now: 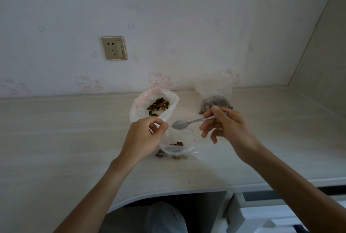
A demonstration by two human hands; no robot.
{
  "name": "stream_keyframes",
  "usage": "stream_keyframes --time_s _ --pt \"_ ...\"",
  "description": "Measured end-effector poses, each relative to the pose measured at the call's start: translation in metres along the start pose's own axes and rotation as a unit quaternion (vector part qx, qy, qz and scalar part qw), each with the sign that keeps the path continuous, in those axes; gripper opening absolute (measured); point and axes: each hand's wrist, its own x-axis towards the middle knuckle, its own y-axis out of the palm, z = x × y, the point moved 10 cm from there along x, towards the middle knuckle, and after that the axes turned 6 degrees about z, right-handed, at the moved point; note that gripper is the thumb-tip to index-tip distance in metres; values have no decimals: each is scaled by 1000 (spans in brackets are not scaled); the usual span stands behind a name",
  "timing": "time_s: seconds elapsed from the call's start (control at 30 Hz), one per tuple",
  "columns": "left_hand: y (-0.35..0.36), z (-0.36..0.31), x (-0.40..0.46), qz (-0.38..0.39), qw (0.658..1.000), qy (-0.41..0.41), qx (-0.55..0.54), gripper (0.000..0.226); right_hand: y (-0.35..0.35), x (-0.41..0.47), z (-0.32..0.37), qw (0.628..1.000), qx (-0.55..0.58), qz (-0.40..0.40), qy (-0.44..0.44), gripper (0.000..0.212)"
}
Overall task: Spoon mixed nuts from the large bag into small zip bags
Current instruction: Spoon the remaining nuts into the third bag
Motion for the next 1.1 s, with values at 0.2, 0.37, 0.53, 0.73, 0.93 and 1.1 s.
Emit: stream_keyframes --time_s 0.2,0.37,0.53,0.73,0.93,1.1 --pt "-36 -2 15 -86 996 13 8 13 13 32 -13 996 81 -14 42 39" --pt "-73 10 35 -172 983 -31 58 12 23 70 -15 997 68 -24 40 45" --pt "-72 16 63 -174 970 -45 161 49 42 105 -34 996 32 12 84 49" --pt "-33 58 91 -9 963 -174 204 91 51 121 -81 979 5 -2 205 46" --pt "-26 73 92 12 967 -161 198 71 51 131 -93 971 59 -56 226 41" --pt "-22 84 95 23 980 -148 133 56 55 135 -89 972 74 -61 216 37"
